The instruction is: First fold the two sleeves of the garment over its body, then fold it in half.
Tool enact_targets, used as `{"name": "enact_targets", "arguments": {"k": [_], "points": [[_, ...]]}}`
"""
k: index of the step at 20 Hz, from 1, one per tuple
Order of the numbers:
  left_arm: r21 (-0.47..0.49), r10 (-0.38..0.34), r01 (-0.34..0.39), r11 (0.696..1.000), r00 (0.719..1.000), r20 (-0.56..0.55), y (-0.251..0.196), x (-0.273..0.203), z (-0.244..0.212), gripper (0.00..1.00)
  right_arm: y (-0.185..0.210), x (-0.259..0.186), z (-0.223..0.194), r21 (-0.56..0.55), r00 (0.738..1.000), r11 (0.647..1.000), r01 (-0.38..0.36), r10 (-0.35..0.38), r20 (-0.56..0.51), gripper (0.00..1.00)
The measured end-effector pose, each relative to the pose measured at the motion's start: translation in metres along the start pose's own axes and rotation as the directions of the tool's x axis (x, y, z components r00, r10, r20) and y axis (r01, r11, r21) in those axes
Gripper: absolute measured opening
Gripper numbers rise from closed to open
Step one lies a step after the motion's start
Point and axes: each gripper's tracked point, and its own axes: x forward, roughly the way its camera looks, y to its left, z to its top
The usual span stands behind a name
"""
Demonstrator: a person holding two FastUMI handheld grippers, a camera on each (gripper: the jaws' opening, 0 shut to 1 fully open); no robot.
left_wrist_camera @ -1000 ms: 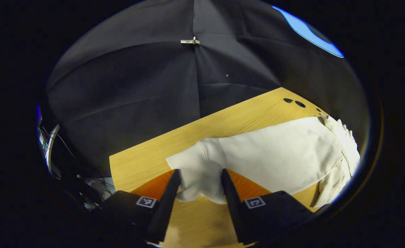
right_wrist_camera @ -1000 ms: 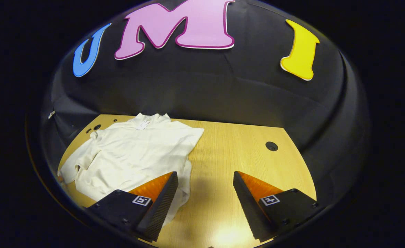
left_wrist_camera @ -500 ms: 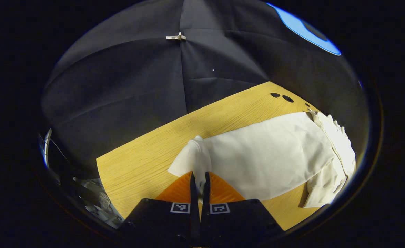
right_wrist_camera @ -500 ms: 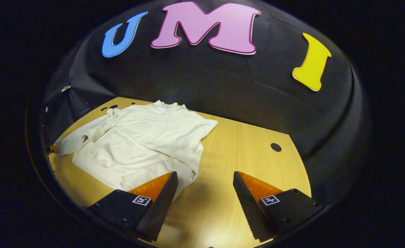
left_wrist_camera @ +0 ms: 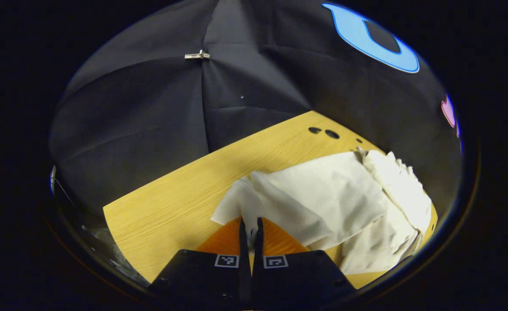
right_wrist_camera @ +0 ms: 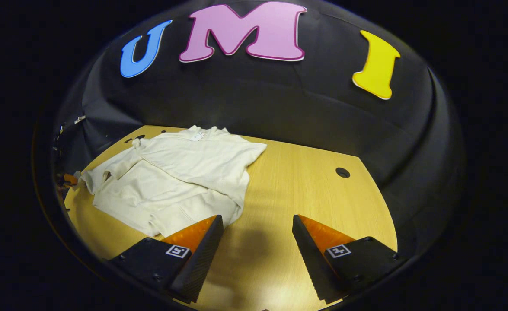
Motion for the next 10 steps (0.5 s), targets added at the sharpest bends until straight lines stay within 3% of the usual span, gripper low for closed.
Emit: {"name": "enact_targets", "arguments": {"k": [6, 10], "points": [[0.045, -0.101, 0.097, 0.994, 0.992, 0.072, -0.083, 0.017, 0.07, 0.06, -0.038, -0.012, -0.035, 0.113, 0.994, 0.989, 0.098, -0.093, -0.051, 0.99], [0.124, -0.16, 0.146, 0.982, 0.981, 0.108, -0.14, 0.028, 0.105, 0.06, -0.06, -0.019, -0.055, 0.111, 0.988, 0.983, 0.146, -0.139, -0.07, 0.98]]}}
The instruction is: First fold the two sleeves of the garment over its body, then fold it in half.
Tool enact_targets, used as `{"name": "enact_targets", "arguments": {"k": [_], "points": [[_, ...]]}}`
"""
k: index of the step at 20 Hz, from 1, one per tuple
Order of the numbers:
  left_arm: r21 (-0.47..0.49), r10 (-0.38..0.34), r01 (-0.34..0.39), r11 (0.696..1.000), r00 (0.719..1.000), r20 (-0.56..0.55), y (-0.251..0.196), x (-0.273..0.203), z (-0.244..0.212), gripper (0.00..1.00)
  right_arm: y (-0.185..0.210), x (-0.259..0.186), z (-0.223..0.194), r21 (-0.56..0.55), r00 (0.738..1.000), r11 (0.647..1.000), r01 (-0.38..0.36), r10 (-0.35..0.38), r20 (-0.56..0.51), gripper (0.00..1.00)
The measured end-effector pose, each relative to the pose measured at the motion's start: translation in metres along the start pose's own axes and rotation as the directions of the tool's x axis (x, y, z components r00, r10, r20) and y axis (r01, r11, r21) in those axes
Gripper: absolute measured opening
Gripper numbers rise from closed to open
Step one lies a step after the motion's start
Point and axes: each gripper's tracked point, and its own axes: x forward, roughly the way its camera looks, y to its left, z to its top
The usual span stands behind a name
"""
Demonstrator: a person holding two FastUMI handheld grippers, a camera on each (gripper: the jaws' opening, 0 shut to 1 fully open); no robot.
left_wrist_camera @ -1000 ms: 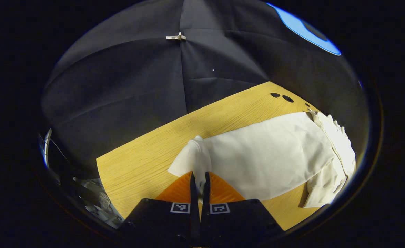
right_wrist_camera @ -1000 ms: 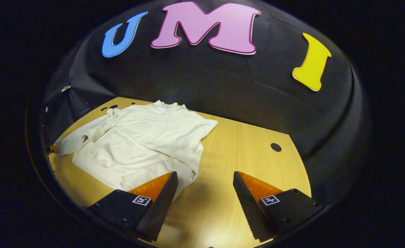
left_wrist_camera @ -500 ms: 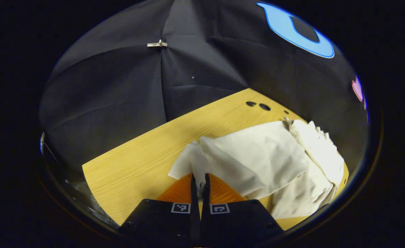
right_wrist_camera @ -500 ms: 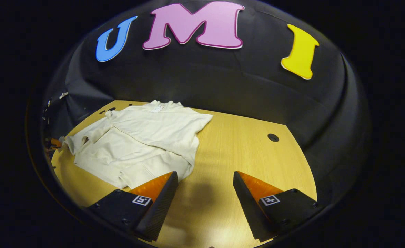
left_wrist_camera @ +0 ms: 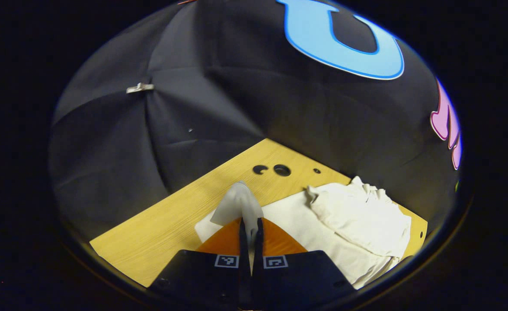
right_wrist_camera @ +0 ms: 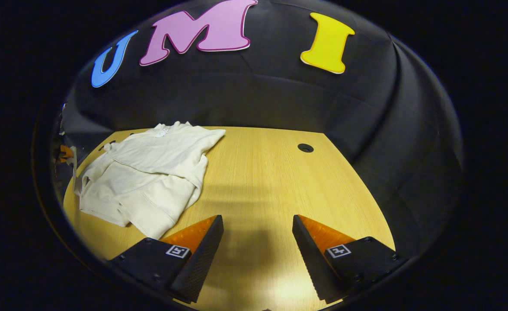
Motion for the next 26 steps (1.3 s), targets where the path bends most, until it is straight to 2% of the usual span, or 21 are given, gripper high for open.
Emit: {"name": "enact_targets", "arguments": {"k": [6, 9, 11, 14, 15, 16, 19, 22, 23, 24, 26], "points": [[0.09, -0.117, 0.111, 0.99, 0.992, 0.055, -0.097, 0.03, 0.05, 0.06, -0.021, -0.001, -0.017, 0.048, 0.999, 0.998, 0.032, -0.031, -0.025, 0.98], [0.199, -0.21, 0.198, 0.96, 0.977, 0.039, -0.167, 0.032, 0.052, 0.06, -0.028, 0.002, -0.025, 0.047, 0.998, 0.998, 0.043, -0.041, -0.038, 0.99], [0.276, -0.281, 0.264, 0.924, 0.96, 0.023, -0.217, 0.03, 0.046, 0.06, -0.034, 0.004, -0.03, 0.055, 0.998, 0.997, 0.053, -0.05, -0.048, 0.98], [0.332, -0.389, 0.374, 0.866, 0.921, -0.023, -0.296, 0.013, 0.02, 0.06, -0.043, 0.003, -0.033, 0.074, 0.996, 0.995, 0.073, -0.069, -0.05, 0.99], [0.354, -0.424, 0.409, 0.841, 0.905, -0.04, -0.32, 0.007, 0.011, 0.1, -0.046, 0.003, -0.034, 0.079, 0.996, 0.994, 0.077, -0.073, -0.054, 0.99], [0.375, -0.455, 0.442, 0.815, 0.888, -0.058, -0.343, 0.001, 0.0, 0.06, -0.047, 0.002, -0.036, 0.087, 0.995, 0.993, 0.081, -0.076, -0.058, 0.99], [0.409, -0.543, 0.545, 0.731, 0.829, -0.134, -0.401, -0.013, -0.036, 0.06, -0.05, 0.003, -0.034, 0.098, 0.995, 0.992, 0.084, -0.078, -0.06, 0.99], [0.414, -0.593, 0.616, 0.67, 0.78, -0.199, -0.442, -0.027, -0.072, 0.06, -0.054, 0.001, -0.033, 0.12, 0.995, 0.989, 0.087, -0.079, -0.069, 0.99], [0.415, -0.604, 0.63, 0.657, 0.769, -0.211, -0.454, -0.03, -0.083, 0.02, -0.056, 0.0, -0.03, 0.127, 0.994, 0.988, 0.091, -0.083, -0.065, 0.99], [0.419, -0.609, 0.64, 0.644, 0.761, -0.224, -0.462, -0.03, -0.094, 0.06, -0.057, -0.001, -0.03, 0.131, 0.994, 0.987, 0.094, -0.087, -0.062, 0.98], [0.443, -0.594, 0.636, 0.632, 0.764, -0.251, -0.47, -0.03, -0.114, 0.06, -0.058, -0.005, -0.029, 0.13, 0.994, 0.987, 0.097, -0.091, -0.057, 0.98]]}}
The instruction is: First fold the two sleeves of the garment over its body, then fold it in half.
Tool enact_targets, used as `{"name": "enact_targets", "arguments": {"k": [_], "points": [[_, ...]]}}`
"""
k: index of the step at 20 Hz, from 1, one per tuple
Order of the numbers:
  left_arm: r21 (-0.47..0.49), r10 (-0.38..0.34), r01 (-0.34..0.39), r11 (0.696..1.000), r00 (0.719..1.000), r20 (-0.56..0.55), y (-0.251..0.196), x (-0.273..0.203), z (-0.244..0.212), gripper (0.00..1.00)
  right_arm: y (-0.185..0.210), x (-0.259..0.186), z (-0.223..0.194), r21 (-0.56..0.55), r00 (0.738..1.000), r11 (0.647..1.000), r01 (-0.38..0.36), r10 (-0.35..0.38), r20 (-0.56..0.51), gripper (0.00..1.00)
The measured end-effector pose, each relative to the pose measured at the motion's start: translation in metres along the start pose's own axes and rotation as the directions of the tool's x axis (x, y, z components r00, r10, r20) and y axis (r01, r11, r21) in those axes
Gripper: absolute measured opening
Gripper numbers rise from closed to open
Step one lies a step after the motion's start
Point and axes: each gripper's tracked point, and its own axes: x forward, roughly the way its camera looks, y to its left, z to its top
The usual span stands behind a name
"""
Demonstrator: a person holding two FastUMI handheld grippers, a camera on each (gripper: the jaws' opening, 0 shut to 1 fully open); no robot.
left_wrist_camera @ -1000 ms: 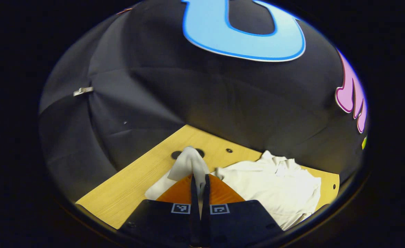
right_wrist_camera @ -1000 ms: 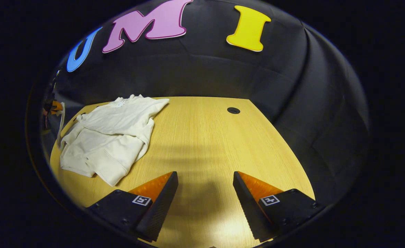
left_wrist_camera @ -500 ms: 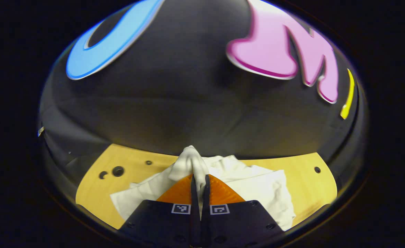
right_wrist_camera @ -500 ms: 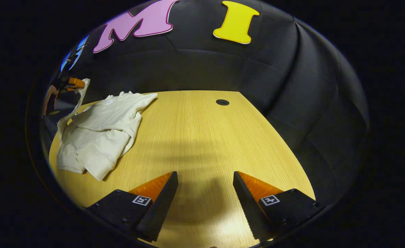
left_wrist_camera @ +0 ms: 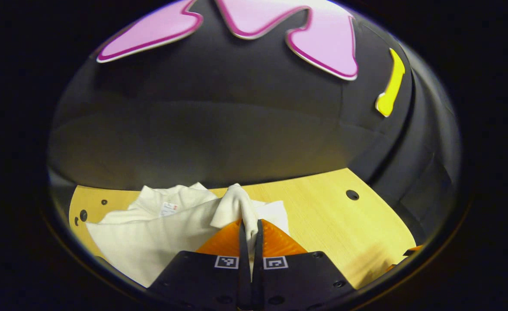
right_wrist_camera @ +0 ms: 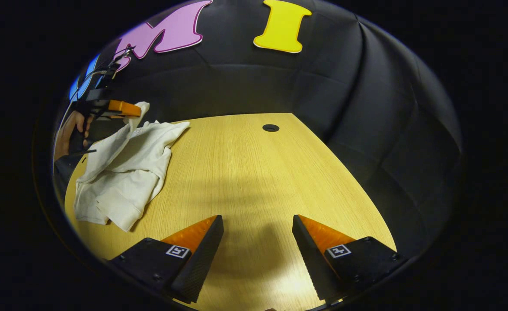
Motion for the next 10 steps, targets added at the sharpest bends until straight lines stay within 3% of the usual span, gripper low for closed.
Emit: {"name": "enact_targets", "arguments": {"k": [2, 4, 5, 6, 8, 10], "points": [[0.021, 0.011, -0.01, 1.0, 1.0, -0.02, -0.01, 0.008, -0.011, 0.11, 0.003, -0.001, -0.002, -0.007, 1.0, 1.0, -0.002, 0.002, 0.001, 0.98], [-0.003, -0.064, 0.064, 0.998, 0.998, -0.027, -0.038, 0.008, -0.017, 0.22, 0.011, -0.006, -0.003, -0.012, 1.0, 1.0, -0.017, 0.017, 0.0, 0.98], [-0.013, -0.1, 0.1, 0.995, 0.995, -0.01, -0.049, 0.004, -0.013, 0.23, 0.017, -0.008, -0.003, -0.014, 1.0, 1.0, -0.027, 0.027, 0.002, 0.99], [-0.01, -0.122, 0.122, 0.992, 0.992, 0.006, -0.053, -0.004, -0.01, 0.36, 0.025, -0.01, -0.003, -0.018, 0.999, 0.999, -0.036, 0.036, 0.004, 0.99], [0.03, -0.141, 0.14, 0.99, 0.99, 0.027, -0.053, -0.021, -0.01, 0.5, 0.041, -0.013, -0.001, -0.024, 0.998, 0.998, -0.065, 0.065, 0.01, 0.98], [0.067, -0.114, 0.111, 0.992, 0.993, 0.043, -0.039, -0.04, -0.014, 0.8, 0.058, -0.016, 0.001, -0.043, 0.996, 0.995, -0.092, 0.092, 0.012, 0.98]]}}
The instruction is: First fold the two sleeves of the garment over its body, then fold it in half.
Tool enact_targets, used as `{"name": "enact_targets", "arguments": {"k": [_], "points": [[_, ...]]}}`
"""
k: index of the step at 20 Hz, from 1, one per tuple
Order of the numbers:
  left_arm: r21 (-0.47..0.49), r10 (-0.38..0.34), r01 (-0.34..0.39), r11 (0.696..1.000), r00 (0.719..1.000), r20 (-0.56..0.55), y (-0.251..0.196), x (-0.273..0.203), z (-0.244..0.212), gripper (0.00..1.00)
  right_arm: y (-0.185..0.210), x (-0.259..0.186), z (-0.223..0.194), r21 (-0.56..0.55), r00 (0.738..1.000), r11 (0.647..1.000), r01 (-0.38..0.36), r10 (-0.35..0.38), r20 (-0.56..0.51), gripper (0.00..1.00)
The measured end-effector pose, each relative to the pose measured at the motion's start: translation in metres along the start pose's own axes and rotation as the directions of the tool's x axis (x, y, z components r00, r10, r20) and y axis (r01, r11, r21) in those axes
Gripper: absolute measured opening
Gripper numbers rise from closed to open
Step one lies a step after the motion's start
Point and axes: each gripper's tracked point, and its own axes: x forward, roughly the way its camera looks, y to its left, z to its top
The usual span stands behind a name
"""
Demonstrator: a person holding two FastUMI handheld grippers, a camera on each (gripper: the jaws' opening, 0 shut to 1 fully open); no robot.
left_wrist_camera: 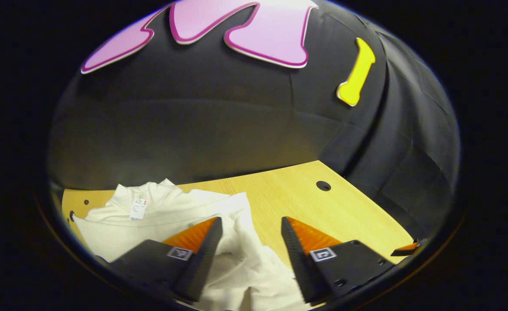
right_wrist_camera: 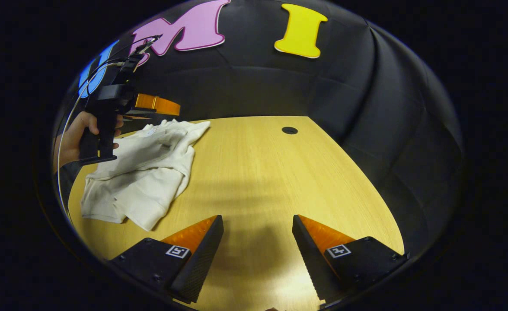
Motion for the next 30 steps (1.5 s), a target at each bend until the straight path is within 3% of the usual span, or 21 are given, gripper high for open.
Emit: {"name": "enact_targets", "arguments": {"k": [1, 2, 4, 8, 14, 15, 16, 20, 26, 30], "points": [[0.014, 0.026, -0.026, 1.0, 1.0, 0.002, 0.009, -0.014, -0.003, 0.98, 0.009, -0.001, 0.003, -0.011, 1.0, 1.0, -0.015, 0.015, 0.005, 0.98], [0.03, 0.062, -0.062, 0.998, 0.998, 0.004, 0.022, -0.03, -0.009, 0.99, 0.018, 0.001, 0.007, -0.019, 0.999, 0.999, -0.033, 0.033, 0.011, 0.98], [0.045, 0.132, -0.133, 0.99, 0.991, 0.017, 0.048, -0.061, -0.023, 0.99, 0.039, 0.0, 0.016, -0.04, 0.998, 0.997, -0.064, 0.065, 0.023, 0.98], [-0.085, 0.211, -0.211, 0.974, 0.977, -0.006, 0.093, -0.129, -0.063, 0.99, 0.082, 0.0, 0.026, -0.078, 0.991, 0.988, -0.132, 0.134, 0.027, 0.98], [-0.234, 0.359, -0.374, 0.898, 0.927, -0.104, 0.169, -0.218, -0.149, 0.98, 0.148, 0.013, 0.01, -0.057, 0.971, 0.97, -0.236, 0.233, -0.055, 0.99], [-0.252, 0.376, -0.394, 0.884, 0.919, -0.118, 0.179, -0.229, -0.162, 0.92, 0.159, 0.016, 0.004, -0.019, 0.962, 0.965, -0.261, 0.258, -0.091, 0.98], [-0.262, 0.392, -0.414, 0.872, 0.91, -0.134, 0.187, -0.237, -0.175, 0.98, 0.167, 0.02, 0.0, 0.001, 0.959, 0.965, -0.263, 0.261, -0.11, 0.99], [-0.292, 0.427, -0.471, 0.832, 0.881, -0.204, 0.208, -0.262, -0.221, 0.98, 0.178, 0.039, -0.005, 0.027, 0.962, 0.971, -0.238, 0.239, -0.132, 0.99], [-0.334, 0.416, -0.495, 0.802, 0.864, -0.282, 0.209, -0.265, -0.267, 0.98, 0.188, 0.057, -0.017, 0.076, 0.964, 0.979, -0.191, 0.202, -0.172, 0.99], [-0.279, 0.471, -0.552, 0.786, 0.827, -0.307, 0.213, -0.261, -0.279, 0.98, 0.192, 0.064, -0.021, 0.074, 0.968, 0.984, -0.161, 0.172, -0.183, 1.0]]}}
